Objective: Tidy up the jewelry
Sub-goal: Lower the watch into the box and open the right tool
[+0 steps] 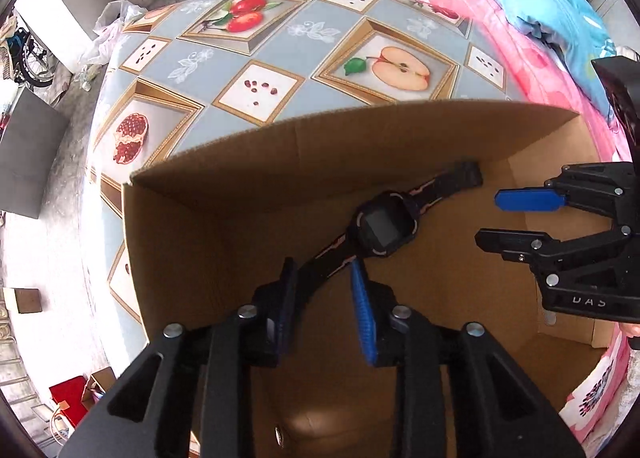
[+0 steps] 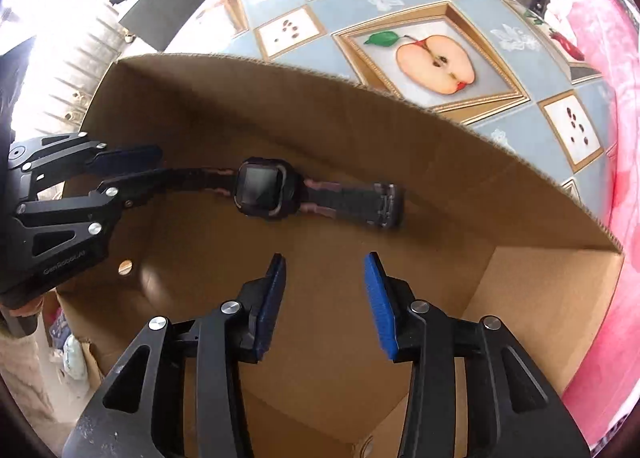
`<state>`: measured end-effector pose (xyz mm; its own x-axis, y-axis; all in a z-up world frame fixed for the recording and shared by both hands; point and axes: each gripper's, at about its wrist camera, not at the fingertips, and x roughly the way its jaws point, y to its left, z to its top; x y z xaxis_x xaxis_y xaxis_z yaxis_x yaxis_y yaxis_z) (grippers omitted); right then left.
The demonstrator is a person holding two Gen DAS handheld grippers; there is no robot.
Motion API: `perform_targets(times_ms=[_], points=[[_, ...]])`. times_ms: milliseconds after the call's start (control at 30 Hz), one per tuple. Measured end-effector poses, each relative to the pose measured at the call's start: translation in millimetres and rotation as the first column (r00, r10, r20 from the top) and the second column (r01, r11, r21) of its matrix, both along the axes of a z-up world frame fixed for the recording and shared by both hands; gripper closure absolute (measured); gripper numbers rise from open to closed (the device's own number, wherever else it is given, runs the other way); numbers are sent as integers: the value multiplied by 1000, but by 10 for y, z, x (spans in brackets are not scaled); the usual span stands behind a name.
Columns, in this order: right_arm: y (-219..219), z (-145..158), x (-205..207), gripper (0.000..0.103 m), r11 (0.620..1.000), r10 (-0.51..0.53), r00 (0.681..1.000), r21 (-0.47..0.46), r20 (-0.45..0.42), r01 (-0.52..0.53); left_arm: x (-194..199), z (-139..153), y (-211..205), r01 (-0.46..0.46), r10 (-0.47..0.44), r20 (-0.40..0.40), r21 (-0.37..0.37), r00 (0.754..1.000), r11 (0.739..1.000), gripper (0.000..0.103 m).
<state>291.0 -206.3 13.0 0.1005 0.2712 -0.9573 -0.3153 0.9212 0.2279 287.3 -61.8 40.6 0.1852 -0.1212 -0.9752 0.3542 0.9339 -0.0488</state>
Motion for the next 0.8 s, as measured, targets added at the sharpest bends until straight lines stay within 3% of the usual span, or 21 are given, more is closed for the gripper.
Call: perform_targets(times_ms=[233,400,500,633,800], points=[[102,106,-55,55,999,19,991,-29,129,-15,-48,303,43,3,2,171,-29,985,1000,68],[431,121,-184,65,993,114,982,-44,152,-108,-300,767,279,-22,56,370,-95,927,995,64],[630,125,-167,65,982,182,967,-86,180,-169,-549,1008,489,-21,82,456,-137,886,990,58],[911,12,-89,59,958,273,944,-141,185,-250,-897,1131,794,-31,119,488,-186,864,982,56],[1149,-294,-13,52,923,337,931,-246,143,-296,-1352,1069,1136,-62,158,517,-198,841,978,54]])
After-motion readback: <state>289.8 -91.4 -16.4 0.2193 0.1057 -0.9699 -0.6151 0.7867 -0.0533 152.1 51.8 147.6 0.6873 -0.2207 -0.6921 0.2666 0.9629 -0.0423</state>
